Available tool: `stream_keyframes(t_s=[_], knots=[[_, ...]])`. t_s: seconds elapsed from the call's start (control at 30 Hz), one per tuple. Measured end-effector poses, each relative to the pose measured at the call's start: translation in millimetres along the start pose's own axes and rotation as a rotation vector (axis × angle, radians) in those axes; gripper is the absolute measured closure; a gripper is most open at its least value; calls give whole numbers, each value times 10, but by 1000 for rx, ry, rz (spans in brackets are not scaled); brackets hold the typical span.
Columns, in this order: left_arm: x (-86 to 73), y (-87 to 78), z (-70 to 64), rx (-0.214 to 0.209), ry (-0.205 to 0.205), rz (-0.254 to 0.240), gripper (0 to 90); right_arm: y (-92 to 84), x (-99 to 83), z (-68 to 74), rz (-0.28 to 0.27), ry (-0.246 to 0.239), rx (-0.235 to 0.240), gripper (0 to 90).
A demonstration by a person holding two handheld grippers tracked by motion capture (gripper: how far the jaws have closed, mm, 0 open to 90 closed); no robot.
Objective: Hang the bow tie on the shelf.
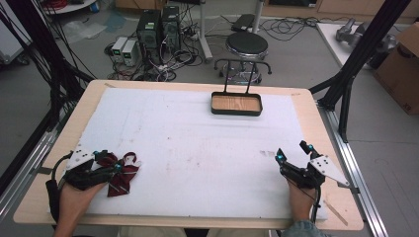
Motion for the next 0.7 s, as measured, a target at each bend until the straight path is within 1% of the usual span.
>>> stream_keyframes(t_s=[0.03, 0.07, 0.1, 0.13, 0.17, 0.27, 0.43, 0.5, 0.53, 0.57, 0.7], knots=[[-29, 11, -4, -5, 8, 25, 353, 1, 0, 0, 0, 1, 0, 115], [-29, 11, -4, -5, 8, 25, 360, 1, -1, 0, 1, 1, 0, 115], [-48, 19, -3, -3, 10, 39, 360, 1, -1, 0, 1, 1, 0, 115], [-62, 21, -3, -9, 5, 48, 366, 0, 0, 0, 0, 1, 0, 115], [-89, 25, -1, -24, -3, 67, 393, 0, 0, 0, 0, 1, 0, 115], [-109, 38, -11, -35, -7, 80, 401, 1, 1, -1, -1, 1, -1, 115], [-156, 61, -20, -48, 1, 115, 422, 1, 0, -2, 0, 0, -2, 115], [-175, 68, -28, -50, 17, 131, 446, 2, 0, -1, 0, 0, -2, 115], [-179, 70, -34, -51, 17, 134, 452, 2, -1, -1, 1, 2, -1, 115], [-183, 72, -42, -61, 15, 140, 473, 3, -1, -2, 1, 2, -2, 115], [-199, 71, -57, -65, 49, 159, 519, 3, -1, -1, 1, 0, -2, 115]])
Point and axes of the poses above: each handheld gripper's, and its own axes: y roughly forward along the jaws, x roughly out of its top, z roughly to its left, the point moved 7 cm from there along y, roughly forward along the jaws, and after that the axes turned 4 degrees about y, right-handed, at the moved point
